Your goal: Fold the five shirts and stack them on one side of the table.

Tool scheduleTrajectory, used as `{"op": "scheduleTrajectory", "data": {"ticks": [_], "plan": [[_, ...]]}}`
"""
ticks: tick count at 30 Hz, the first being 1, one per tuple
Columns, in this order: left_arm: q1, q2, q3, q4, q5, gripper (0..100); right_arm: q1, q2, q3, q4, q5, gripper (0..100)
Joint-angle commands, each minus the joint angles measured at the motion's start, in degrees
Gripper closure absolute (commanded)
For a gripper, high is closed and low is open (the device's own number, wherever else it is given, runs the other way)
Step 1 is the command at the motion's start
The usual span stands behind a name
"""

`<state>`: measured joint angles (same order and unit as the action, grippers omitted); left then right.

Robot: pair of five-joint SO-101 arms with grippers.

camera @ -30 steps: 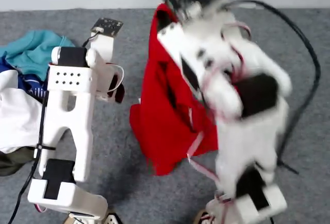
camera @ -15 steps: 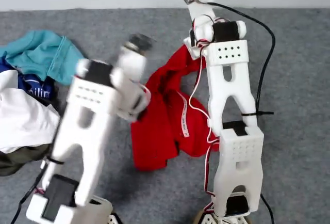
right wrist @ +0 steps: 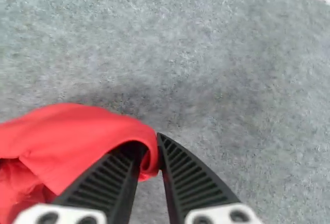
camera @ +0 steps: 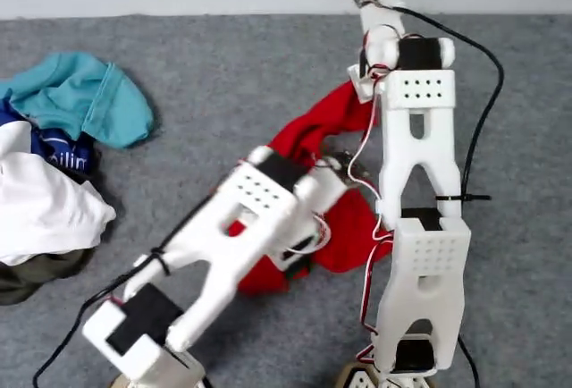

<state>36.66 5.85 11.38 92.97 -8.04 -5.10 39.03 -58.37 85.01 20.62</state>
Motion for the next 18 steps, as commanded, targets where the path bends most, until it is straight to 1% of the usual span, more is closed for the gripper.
{"op": "scheduleTrajectory", "data": {"ticks": [1,4,8,14,18], "plan": [[3.69,2.55,-3.91,-1.23,-0.44,82,0.48,-0.48,-1.85,-1.01,-0.53,99.1],[3.87,6.07,-5.76,-1.49,1.41,82,0.31,-0.48,-1.85,-1.01,-0.62,99.1],[4.48,8.26,-7.6,-0.44,1.76,82,0.48,-0.48,-1.85,-0.84,-0.62,99.1],[4.48,12.22,-7.69,-4.84,2.37,82,0.31,-0.66,-1.93,-0.48,-0.62,99.1],[3.43,15.12,-7.69,-7.12,2.99,85,0.31,-0.75,-1.93,-0.48,-0.62,99.1]]}}
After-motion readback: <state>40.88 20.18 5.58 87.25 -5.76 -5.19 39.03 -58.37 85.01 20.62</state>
